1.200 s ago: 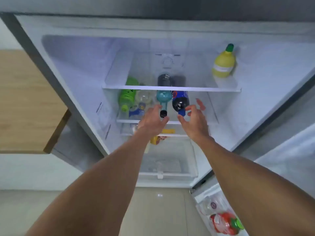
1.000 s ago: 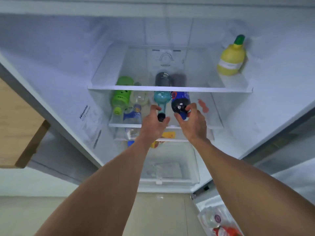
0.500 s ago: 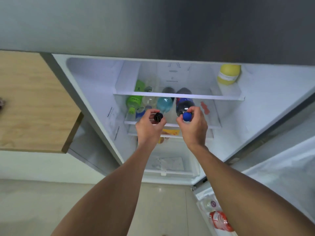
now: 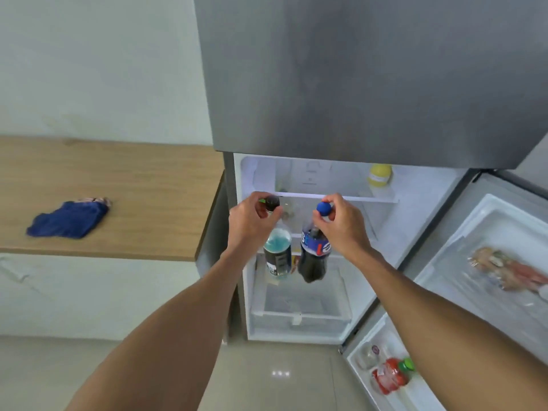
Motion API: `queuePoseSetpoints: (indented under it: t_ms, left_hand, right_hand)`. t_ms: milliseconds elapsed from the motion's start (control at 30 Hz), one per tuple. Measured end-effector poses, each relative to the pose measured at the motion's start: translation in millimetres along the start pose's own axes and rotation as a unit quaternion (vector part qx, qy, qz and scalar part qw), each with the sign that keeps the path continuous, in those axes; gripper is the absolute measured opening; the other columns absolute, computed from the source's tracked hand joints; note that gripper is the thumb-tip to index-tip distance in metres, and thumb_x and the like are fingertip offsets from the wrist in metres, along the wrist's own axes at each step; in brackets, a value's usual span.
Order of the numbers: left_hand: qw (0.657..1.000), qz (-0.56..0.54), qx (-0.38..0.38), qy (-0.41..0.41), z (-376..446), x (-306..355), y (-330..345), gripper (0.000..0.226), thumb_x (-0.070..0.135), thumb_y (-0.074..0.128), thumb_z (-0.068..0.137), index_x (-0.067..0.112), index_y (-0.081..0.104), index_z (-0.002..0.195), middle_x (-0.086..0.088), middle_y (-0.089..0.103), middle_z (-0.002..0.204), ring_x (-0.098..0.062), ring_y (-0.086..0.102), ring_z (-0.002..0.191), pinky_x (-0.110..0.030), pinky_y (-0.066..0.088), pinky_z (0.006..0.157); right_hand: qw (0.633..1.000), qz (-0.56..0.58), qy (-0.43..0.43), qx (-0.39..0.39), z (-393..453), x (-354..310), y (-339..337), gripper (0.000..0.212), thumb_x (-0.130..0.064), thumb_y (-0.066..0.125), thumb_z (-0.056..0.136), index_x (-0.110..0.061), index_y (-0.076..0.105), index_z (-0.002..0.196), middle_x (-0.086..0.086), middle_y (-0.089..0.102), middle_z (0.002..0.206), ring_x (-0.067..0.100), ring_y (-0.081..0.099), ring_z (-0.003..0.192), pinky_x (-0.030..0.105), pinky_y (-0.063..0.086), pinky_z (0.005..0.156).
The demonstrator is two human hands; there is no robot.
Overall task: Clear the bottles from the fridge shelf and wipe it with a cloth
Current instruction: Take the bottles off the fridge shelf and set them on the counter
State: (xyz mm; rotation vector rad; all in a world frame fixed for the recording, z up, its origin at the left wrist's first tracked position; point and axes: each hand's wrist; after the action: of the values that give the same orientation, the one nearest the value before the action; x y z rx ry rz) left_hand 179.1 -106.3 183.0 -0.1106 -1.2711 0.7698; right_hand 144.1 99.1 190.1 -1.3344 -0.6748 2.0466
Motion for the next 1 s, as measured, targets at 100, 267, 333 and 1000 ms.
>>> queuePoseSetpoints:
  t_ms: [100,267,333,1000]
  left_hand:
    - [0.999,-0.015,-0.049,0.007,-15,-5,-71,0.039,0.041,0.084,0.082,0.022,0.07,0.113,0.012,0.075,0.083,-0.005,0.071,0.072,-0.024,0.06,0.069]
    - [0.998,-0.004,-0.062,0.016,-27,-14,-186,0.03,0.035,0.084,0.082,0.023,0.07,0.105,0.007,0.074,0.072,-0.009,0.066,0.059,-0.033,0.057,0.064]
    - [0.999,0.033,-0.037,0.022,-23,-18,-223,0.03,0.039,0.085,0.08,0.027,0.07,0.103,0.009,0.074,0.072,-0.008,0.067,0.062,-0.033,0.057,0.067]
    - [0.988,0.152,0.016,-0.018,170,-125,-319,0.036,0.036,0.082,0.082,0.024,0.071,0.114,0.009,0.073,0.081,-0.011,0.069,0.079,-0.039,0.053,0.096]
  right_hand:
    - [0.999,0.0,-0.002,-0.041,-27,-59,-10,0.021,-0.03,0.071,0.088,-0.02,0.059,0.102,-0.01,0.059,0.08,0.003,0.054,0.066,0.007,0.037,0.057]
    - [0.993,0.052,-0.051,-0.095,-46,-161,1,0.024,-0.03,0.068,0.092,-0.017,0.058,0.109,-0.002,0.066,0.098,0.006,0.061,0.078,0.016,0.044,0.067]
    - [0.99,0.06,-0.079,-0.104,-44,-198,11,0.024,-0.031,0.066,0.094,-0.016,0.056,0.111,0.0,0.066,0.1,0.01,0.061,0.079,0.021,0.045,0.068]
    - [0.979,0.088,-0.137,-0.12,130,-309,225,0.033,-0.042,0.063,0.095,-0.016,0.061,0.117,-0.004,0.062,0.101,0.014,0.059,0.086,0.026,0.045,0.073]
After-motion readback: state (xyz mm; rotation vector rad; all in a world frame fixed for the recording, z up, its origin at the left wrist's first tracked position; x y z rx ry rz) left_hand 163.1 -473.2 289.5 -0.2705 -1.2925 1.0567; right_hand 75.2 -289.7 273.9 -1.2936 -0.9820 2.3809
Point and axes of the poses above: each hand's wrist, its own z-axis towards the middle knuckle, its own y-axis out of the palm, x = y × z
